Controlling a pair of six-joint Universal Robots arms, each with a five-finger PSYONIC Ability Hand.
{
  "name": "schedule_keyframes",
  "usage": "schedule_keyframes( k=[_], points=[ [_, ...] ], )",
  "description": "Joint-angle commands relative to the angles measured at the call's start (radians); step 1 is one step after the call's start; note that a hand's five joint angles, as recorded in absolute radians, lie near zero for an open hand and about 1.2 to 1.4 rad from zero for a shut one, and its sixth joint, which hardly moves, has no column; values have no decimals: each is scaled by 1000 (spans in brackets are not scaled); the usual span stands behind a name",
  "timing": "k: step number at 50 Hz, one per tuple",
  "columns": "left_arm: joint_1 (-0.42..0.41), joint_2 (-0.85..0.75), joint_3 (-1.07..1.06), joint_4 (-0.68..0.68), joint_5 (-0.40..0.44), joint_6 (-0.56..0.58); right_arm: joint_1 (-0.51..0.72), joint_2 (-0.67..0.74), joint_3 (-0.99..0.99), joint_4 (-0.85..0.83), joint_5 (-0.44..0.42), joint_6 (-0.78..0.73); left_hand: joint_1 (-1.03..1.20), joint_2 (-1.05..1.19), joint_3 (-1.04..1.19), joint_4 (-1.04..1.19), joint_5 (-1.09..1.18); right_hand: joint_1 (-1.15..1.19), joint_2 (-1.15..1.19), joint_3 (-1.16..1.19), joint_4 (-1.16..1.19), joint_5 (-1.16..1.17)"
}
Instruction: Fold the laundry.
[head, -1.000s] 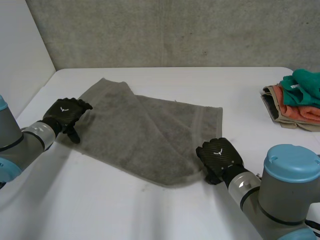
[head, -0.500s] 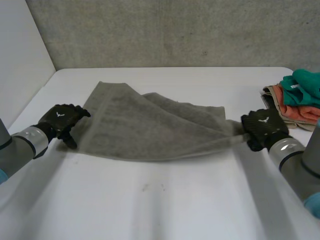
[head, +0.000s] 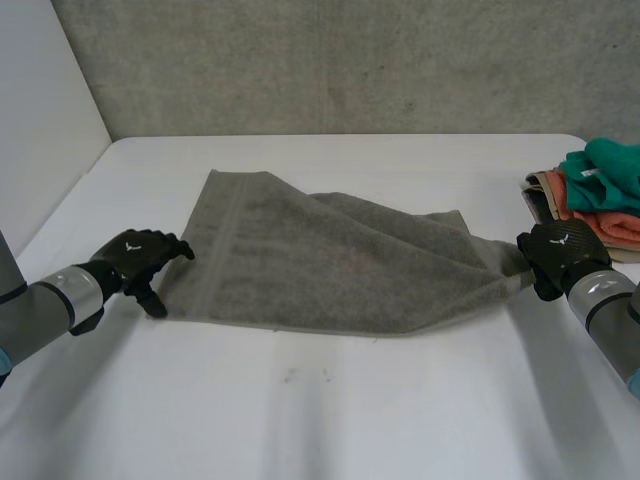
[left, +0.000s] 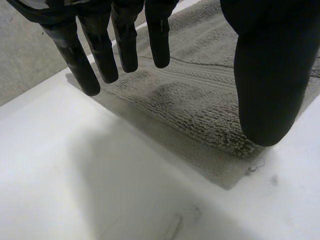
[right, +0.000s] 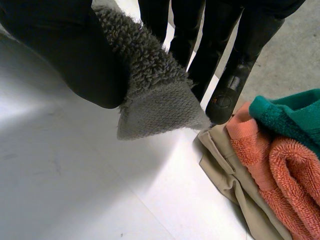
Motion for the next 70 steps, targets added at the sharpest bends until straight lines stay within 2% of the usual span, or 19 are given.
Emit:
schedule_keyframes(
  k=[1, 18, 30, 51, 64, 70],
  points=[
    [-7, 1, -4, -47, -5, 0, -1, 3, 1, 0, -1, 0, 72, 67, 65, 66, 62, 407, 220, 215, 209, 239],
    [-28, -11, 14, -50, -12, 4, 1, 6, 6, 0, -1, 0, 95, 91, 89, 90, 86, 407, 220, 215, 209, 239],
    [-30, -46, 25, -51, -12, 123, -1, 6, 12, 2, -1, -2, 151, 147, 145, 146, 142, 407, 220, 215, 209, 239],
    [-66, -103, 132, -48, -50, 112, 1, 6, 18, 2, -1, -2, 236, 232, 230, 231, 227, 407, 220, 215, 209, 239],
    [-111, -125, 174, -15, -71, 111, -1, 5, 18, 2, -1, -2, 500, 496, 494, 495, 491, 407, 220, 215, 209, 239],
    [-126, -120, 171, 30, -97, 108, -1, 5, 20, 2, -1, -2, 518, 514, 512, 513, 509, 407, 220, 215, 209, 239]
  ],
)
